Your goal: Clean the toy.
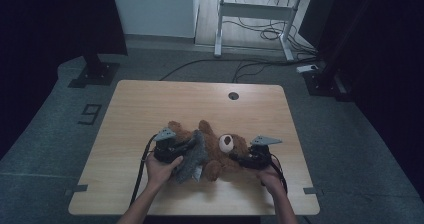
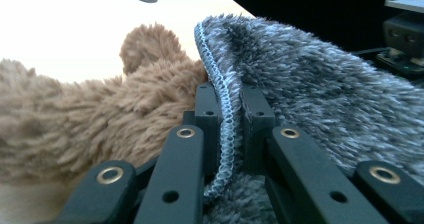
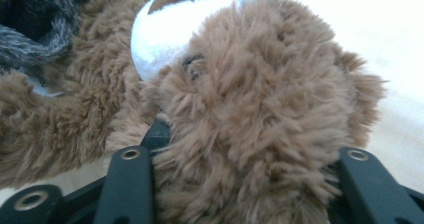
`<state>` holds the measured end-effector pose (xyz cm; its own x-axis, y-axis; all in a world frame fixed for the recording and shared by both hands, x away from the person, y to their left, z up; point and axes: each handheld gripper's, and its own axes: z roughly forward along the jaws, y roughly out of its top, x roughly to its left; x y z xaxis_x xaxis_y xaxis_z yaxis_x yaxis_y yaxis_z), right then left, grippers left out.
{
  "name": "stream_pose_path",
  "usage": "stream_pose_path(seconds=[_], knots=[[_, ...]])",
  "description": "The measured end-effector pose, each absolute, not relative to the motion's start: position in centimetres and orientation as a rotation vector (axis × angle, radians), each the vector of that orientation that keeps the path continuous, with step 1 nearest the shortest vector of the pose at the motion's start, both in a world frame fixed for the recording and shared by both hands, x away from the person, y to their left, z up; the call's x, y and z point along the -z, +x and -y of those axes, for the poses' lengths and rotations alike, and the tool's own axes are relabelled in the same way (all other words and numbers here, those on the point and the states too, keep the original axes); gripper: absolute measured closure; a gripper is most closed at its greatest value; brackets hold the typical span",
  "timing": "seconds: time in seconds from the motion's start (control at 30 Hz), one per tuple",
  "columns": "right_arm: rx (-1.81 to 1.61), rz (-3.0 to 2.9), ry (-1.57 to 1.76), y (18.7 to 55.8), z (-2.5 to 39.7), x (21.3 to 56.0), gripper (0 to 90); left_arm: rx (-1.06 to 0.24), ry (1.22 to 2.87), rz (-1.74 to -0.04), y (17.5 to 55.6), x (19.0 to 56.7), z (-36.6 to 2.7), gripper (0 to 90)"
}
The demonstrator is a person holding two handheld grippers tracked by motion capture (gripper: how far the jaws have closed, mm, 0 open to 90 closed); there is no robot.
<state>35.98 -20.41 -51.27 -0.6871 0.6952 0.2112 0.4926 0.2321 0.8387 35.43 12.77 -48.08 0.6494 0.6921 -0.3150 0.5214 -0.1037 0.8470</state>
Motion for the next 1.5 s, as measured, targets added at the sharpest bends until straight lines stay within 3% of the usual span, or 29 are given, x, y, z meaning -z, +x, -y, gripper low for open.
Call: stream_pose_path(seconds=[0.33, 0.5, 0.63, 0.77, 1.07, 1.27, 1.5], knots=[[-1.447, -2.116, 0.946, 35.9, 18.8, 50.9, 51.8, -0.218, 1.714, -0.957, 35.3, 46.0, -12.5, 81.2], [-1.433, -2.112, 0.909, 35.0, 19.2, 51.7, 49.4, -0.192, 1.757, -0.856, 34.7, 44.6, -8.4, 81.2], [-1.414, -2.114, 0.923, 34.7, 19.5, 52.3, 47.5, -0.199, 1.844, -0.8, 34.9, 44.9, -2.9, 81.1], [-1.399, -2.119, 0.957, 34.7, 19.8, 52.9, 47.1, -0.215, 1.862, -0.82, 35.3, 46.1, -1.5, 81.1], [-1.429, -2.109, 0.974, 34.7, 20.0, 53.3, 46.5, -0.253, 1.837, -0.966, 35.7, 47.9, -6.0, 81.3], [-1.432, -2.113, 0.98, 34.5, 20.1, 53.3, 46.1, -0.282, 1.828, -0.976, 35.2, 47.7, -8.6, 81.3], [-1.44, -2.107, 0.982, 34.4, 20.2, 53.5, 46.0, -0.328, 1.743, -1.052, 34.4, 47.9, -13.8, 81.3]])
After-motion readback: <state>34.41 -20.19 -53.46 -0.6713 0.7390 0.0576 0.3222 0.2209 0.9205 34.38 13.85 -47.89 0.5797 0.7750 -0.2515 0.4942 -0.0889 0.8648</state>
